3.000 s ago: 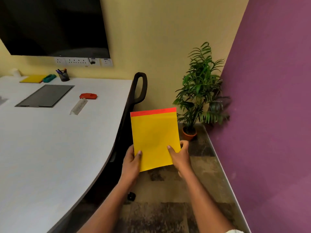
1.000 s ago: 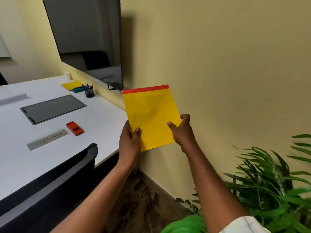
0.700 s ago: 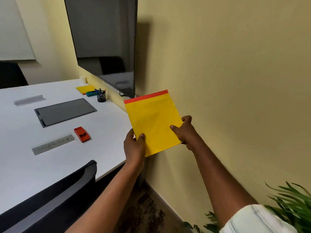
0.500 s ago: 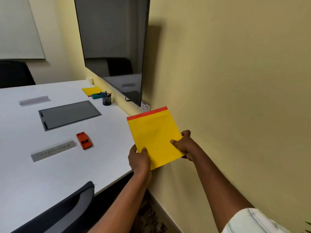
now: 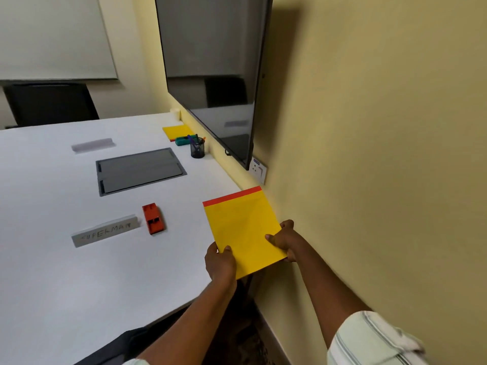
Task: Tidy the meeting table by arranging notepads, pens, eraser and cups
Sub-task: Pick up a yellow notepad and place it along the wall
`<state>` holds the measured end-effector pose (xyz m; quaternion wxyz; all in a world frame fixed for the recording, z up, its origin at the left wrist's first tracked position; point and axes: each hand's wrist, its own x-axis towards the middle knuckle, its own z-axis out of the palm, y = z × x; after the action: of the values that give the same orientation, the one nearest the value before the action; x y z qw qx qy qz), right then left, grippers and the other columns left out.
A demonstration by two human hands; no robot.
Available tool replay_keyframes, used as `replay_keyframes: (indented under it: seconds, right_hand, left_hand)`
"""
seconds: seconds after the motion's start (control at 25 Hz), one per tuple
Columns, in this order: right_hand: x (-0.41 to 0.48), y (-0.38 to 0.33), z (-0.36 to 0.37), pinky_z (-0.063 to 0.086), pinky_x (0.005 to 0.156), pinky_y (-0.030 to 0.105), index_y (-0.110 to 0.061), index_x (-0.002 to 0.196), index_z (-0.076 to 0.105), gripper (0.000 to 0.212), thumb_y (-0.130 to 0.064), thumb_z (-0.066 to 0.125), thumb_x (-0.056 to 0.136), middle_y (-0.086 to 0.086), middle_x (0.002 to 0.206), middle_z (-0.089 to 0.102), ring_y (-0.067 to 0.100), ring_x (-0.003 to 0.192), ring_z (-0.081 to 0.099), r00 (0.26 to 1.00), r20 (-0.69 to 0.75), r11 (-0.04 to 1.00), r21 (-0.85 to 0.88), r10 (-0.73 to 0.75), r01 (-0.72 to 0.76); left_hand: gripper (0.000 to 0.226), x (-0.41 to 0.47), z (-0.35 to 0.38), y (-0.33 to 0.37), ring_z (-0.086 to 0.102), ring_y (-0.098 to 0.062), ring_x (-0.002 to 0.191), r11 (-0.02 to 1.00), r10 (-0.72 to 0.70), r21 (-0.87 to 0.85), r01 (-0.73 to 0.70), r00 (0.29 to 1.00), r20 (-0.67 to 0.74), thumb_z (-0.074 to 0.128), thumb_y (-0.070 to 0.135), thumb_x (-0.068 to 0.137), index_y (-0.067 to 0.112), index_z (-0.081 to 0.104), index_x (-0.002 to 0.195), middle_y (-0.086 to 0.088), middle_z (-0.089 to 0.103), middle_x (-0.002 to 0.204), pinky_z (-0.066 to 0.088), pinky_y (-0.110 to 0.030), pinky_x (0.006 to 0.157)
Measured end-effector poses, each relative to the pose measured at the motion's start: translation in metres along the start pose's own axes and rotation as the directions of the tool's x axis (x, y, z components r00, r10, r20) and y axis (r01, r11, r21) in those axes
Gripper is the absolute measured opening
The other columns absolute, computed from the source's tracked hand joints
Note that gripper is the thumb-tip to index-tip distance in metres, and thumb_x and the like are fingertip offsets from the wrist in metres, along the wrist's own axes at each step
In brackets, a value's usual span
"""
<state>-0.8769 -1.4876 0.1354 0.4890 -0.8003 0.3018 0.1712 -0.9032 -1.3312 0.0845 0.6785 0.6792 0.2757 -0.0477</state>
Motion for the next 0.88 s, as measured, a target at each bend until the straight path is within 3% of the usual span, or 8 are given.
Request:
replay_keyframes:
  seconds: [0.16,0.4,0.56,0.68,0.76,0.88]
  right_hand:
    - [0.053,-0.021,0.007,0.045,0.091,0.042,-0.012,0.141,0.01,0.065,-0.017,0.056,0.096,0.018,0.147,0.029,0.032,0.126,0.042,0.999,0.044,0.993,-0.11,-0.031,0.036]
    - [0.129,-0.04,0.016,0.046,0.092,0.045,-0.017,0.142,0.015,0.063,-0.017,0.057,0.095,0.015,0.146,0.031,0.034,0.124,0.045,0.984,0.178,0.997,-0.072,-0.024,0.037]
    - [0.166,-0.055,0.037,0.041,0.081,0.034,-0.013,0.134,0.022,0.054,-0.013,0.059,0.094,0.016,0.14,0.037,0.026,0.106,0.045,0.972,0.221,0.993,-0.059,-0.084,0.1]
    - [0.183,-0.068,0.056,0.04,0.066,0.027,-0.012,0.13,0.027,0.049,-0.01,0.059,0.093,0.017,0.13,0.043,0.022,0.095,0.046,0.965,0.218,0.987,-0.044,-0.143,0.157]
    - [0.197,-0.081,0.068,0.036,0.056,0.024,-0.011,0.129,0.029,0.048,-0.009,0.06,0.092,0.016,0.122,0.046,0.019,0.084,0.047,0.965,0.191,0.981,-0.038,-0.179,0.189]
    - [0.217,-0.103,0.083,0.04,0.06,0.025,-0.008,0.132,0.032,0.051,-0.009,0.062,0.092,0.017,0.123,0.048,0.018,0.084,0.049,0.965,0.137,0.972,-0.043,-0.225,0.233]
  left_hand:
    - [0.039,0.035,0.02,0.001,0.051,-0.036,0.119,0.999,-0.041,0.012,0.042,0.997,-0.069,0.048,0.016,0.097,0.008,0.046,0.135,-0.015,0.051,0.135,0.041,-0.045,0.098]
    - [0.034,0.084,0.041,0.008,0.052,-0.029,0.099,0.998,-0.059,-0.03,0.055,0.987,-0.147,0.048,0.009,0.095,0.005,0.051,0.129,-0.016,0.055,0.128,0.041,-0.039,0.085]
    - [0.033,0.111,0.038,0.009,0.05,-0.028,0.096,0.992,-0.076,-0.11,0.058,0.984,-0.163,0.046,0.005,0.096,0.006,0.052,0.128,-0.017,0.056,0.126,0.044,-0.046,0.089]
    - [0.035,0.134,0.031,0.014,0.052,-0.028,0.098,0.989,-0.033,-0.149,0.007,0.985,-0.17,0.047,0.005,0.095,0.009,0.052,0.13,-0.015,0.057,0.125,0.046,-0.051,0.091]
    - [0.038,0.157,0.028,0.021,0.053,-0.027,0.098,0.985,-0.013,-0.17,-0.017,0.985,-0.174,0.047,0.006,0.096,0.011,0.05,0.133,-0.015,0.057,0.127,0.046,-0.046,0.089]
    - [0.042,0.198,0.021,0.03,0.053,-0.028,0.102,0.974,-0.007,-0.226,-0.023,0.991,-0.134,0.048,0.006,0.096,0.011,0.046,0.137,-0.016,0.055,0.131,0.045,-0.046,0.091]
